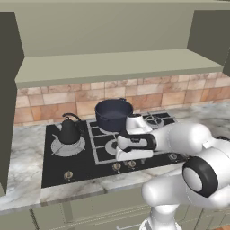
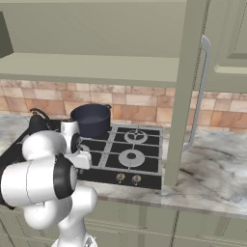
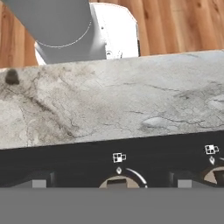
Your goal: Pick the kettle from the cabinet and place it on a stove burner. Then pick the pot from the counter and place it on another stove burner. Finally, turn both burners on.
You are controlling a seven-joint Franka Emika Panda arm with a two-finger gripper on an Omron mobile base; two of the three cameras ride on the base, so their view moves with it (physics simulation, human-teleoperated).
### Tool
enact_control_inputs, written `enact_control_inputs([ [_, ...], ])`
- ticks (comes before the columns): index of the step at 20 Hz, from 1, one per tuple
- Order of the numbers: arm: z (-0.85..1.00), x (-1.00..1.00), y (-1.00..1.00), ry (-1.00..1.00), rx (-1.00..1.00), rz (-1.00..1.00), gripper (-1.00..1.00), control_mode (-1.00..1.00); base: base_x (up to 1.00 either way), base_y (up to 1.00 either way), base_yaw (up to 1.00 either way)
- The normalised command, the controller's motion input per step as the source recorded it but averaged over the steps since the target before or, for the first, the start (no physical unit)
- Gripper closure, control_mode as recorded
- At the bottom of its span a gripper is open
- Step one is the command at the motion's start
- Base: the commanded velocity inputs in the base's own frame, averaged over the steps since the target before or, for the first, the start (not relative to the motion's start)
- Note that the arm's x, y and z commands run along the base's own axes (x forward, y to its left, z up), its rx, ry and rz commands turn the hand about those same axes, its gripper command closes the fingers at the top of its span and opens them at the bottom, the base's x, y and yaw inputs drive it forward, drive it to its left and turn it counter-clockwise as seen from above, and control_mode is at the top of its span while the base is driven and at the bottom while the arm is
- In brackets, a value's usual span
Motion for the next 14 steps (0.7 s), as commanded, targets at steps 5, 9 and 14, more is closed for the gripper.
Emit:
enact_control_inputs([
  [5, -0.1, 0.2, 0.03, 0.0, 0.0, 0.0, -1.0, -1.0, 0.0, 0.0, 0.0],
  [9, -0.09, 0.08, 0.06, 0.0, 0.0, 0.0, -1.0, -1.0, 0.0, 0.0, 0.0],
  [14, -0.13, 0.02, 0.05, 0.0, 0.0, 0.0, -1.0, -1.0, 0.0, 0.0, 0.0],
])
